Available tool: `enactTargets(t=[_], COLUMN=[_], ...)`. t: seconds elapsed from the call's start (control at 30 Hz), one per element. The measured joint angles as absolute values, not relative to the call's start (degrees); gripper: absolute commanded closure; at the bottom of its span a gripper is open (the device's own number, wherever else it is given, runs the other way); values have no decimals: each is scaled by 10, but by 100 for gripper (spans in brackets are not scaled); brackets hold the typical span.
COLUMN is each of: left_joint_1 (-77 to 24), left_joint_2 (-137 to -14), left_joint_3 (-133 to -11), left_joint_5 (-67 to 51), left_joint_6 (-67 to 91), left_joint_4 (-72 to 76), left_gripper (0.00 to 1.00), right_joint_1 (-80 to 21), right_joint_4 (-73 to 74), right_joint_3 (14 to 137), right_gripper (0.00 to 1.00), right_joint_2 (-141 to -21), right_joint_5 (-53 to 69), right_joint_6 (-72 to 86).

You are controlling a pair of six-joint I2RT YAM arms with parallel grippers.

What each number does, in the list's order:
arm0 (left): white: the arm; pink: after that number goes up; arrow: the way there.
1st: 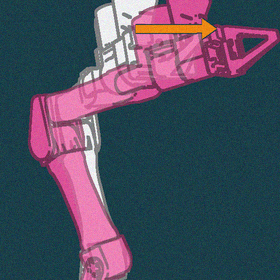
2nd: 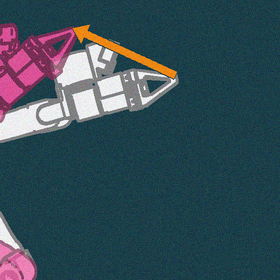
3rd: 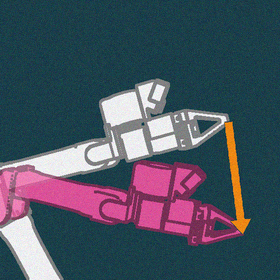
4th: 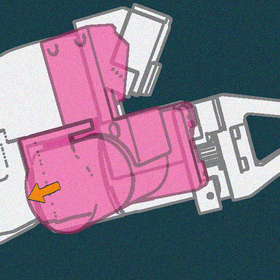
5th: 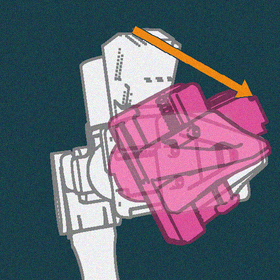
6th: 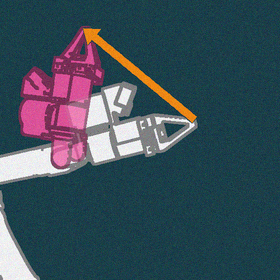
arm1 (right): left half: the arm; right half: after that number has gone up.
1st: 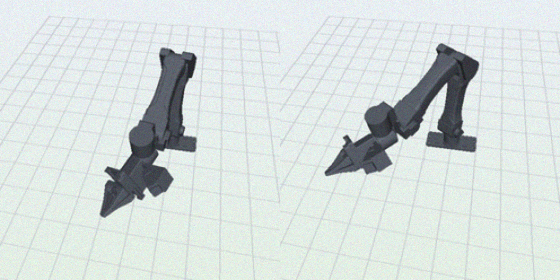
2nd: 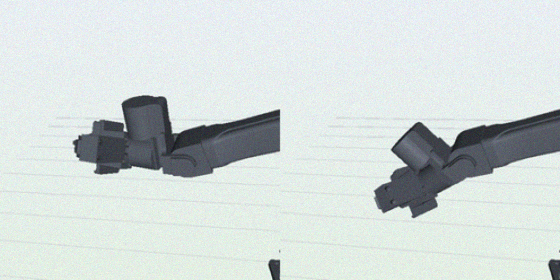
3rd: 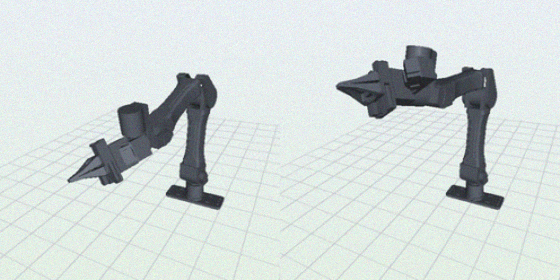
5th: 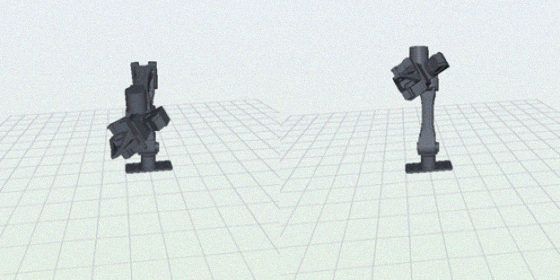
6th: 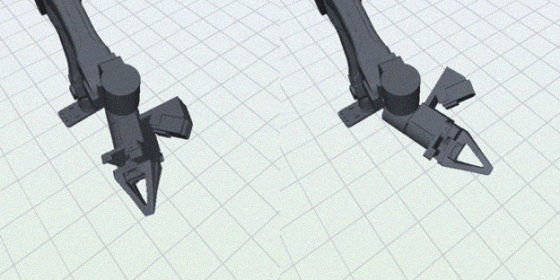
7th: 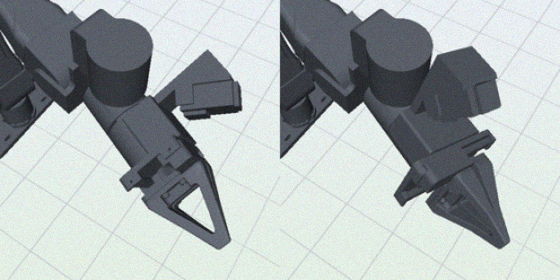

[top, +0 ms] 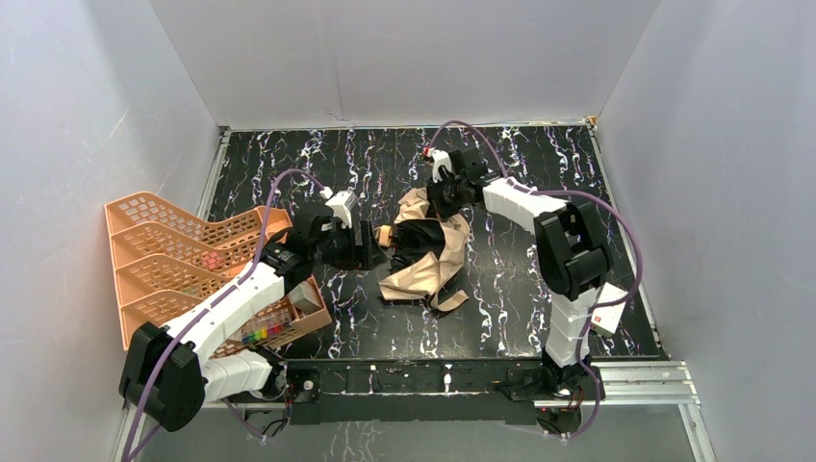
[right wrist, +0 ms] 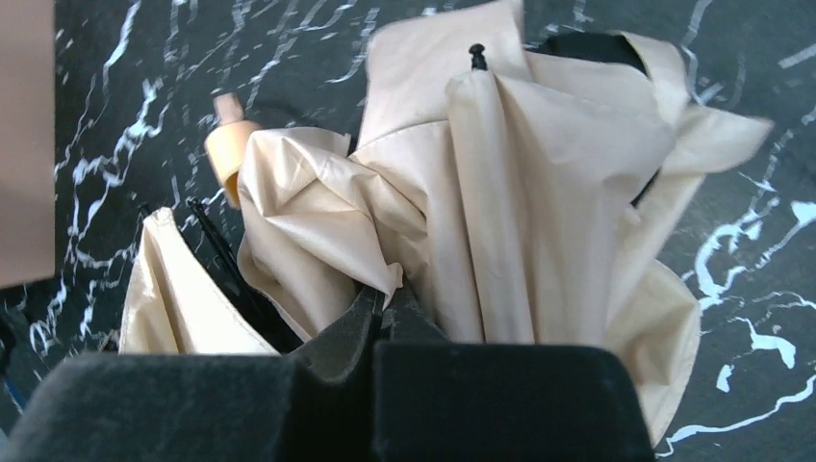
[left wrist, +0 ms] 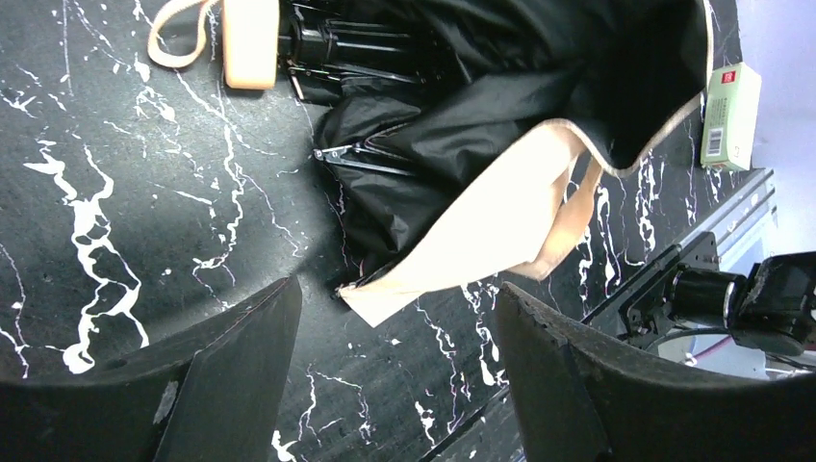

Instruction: Put away the umbrella

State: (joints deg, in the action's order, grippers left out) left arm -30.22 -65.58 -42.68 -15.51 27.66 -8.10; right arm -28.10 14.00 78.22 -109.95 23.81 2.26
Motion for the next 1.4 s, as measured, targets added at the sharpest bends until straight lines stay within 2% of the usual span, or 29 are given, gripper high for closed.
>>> enactTargets(t=[0.4, 0.53, 0.67, 0.73, 1.03, 1.3, 1.4], left_joint_1=[-326, -387, -442, -464, -573, -603, -605], left_joint_2=[-677, -691, -691, -695, -810, -919, -955], left_joint_3=[-440, -473, -488, -488, -488, -524, -549], left_joint_5=[-186, -156, -116, -101, -22, 53, 79], left_joint_6=[275, 285, 304, 314, 362, 396, 404], left_joint_4=[-76, -70, -45, -34, 24, 46, 46], left_gripper=[17, 19, 28, 30, 26, 30, 35], right_joint_1=[-230, -229, -229, -229, -228, -228, -227], right_joint_4=[163, 163, 164, 164, 156, 146, 143], right_joint_3=[832, 832, 832, 832, 826, 818, 815], right_gripper=[100, 100, 100, 100, 100, 100, 100], right_joint_2=[-1188, -1188, -1188, -1188, -1187, -1185, -1183], right_joint_5=[218, 212, 209, 209, 209, 209, 209], right_joint_6=[127, 140, 149, 149, 160, 165, 166])
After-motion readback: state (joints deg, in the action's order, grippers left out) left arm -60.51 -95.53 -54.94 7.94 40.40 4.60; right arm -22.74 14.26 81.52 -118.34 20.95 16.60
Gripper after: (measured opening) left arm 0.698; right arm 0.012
